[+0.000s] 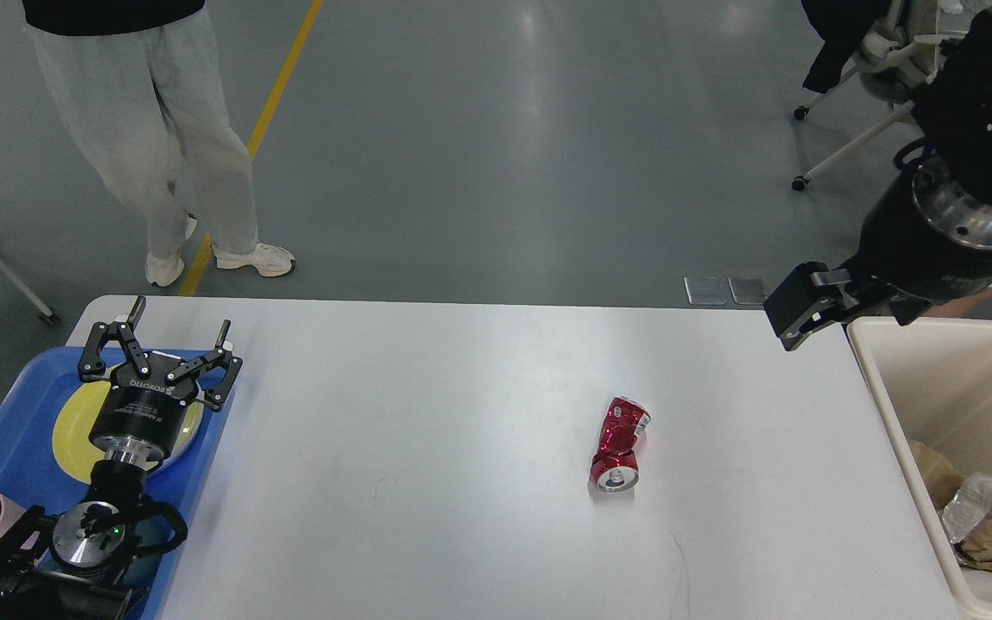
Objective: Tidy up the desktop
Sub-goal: 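Move the right gripper to the crushed red can and grasp it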
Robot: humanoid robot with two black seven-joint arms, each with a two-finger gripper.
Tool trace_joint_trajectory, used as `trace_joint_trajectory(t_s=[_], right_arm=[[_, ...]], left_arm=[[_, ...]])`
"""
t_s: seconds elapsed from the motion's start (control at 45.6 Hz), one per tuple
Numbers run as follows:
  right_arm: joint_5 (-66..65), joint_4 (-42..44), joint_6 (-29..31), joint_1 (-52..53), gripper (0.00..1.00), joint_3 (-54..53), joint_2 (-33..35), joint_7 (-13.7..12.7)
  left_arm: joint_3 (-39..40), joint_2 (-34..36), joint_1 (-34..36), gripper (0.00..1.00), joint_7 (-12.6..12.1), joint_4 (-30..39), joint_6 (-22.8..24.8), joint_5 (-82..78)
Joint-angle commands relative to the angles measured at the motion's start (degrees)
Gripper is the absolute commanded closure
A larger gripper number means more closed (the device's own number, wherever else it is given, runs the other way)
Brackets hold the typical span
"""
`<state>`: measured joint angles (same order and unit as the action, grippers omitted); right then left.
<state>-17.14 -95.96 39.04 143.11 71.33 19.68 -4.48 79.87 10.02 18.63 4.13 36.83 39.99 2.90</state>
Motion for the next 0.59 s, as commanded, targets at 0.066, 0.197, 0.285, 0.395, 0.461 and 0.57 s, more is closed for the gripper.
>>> trace_joint_trajectory(t_s=[0.066, 0.197, 0.285, 0.395, 0.461, 0.57], right_arm=[[3.3, 2.4, -9.6, -9.5, 0.00, -0.4, -1.0, 0.0], [12.6, 6.8, -19.3, -18.7, 0.00, -0.9, -1.2, -0.2], [17.4, 10.3, -22.7, -25.7, 0.00, -4.6, -2.7, -0.4], [20.2, 16.1, -23.9, -34.3, 0.00, -8.7, -4.9, -1.4], [20.6, 19.7, -24.4, -39.1, 0.00, -10.2, -7.3, -2.5], [20.7, 26.4, -25.9, -47.2, 0.00, -14.4, -10.0, -3.0]], left_arm=[[0.0, 0.0, 0.0, 0.03, 0.0, 0.0, 0.0, 0.0], [-0.1, 0.0, 0.0, 0.03, 0.0, 0.0, 0.0, 0.0], [-0.1, 0.0, 0.0, 0.03, 0.0, 0.0, 0.0, 0.0], [-0.1, 0.0, 0.0, 0.04, 0.0, 0.0, 0.0, 0.0], [0.0, 0.0, 0.0, 0.03, 0.0, 0.0, 0.0, 0.0], [-0.1, 0.0, 0.0, 0.04, 0.0, 0.0, 0.0, 0.0]])
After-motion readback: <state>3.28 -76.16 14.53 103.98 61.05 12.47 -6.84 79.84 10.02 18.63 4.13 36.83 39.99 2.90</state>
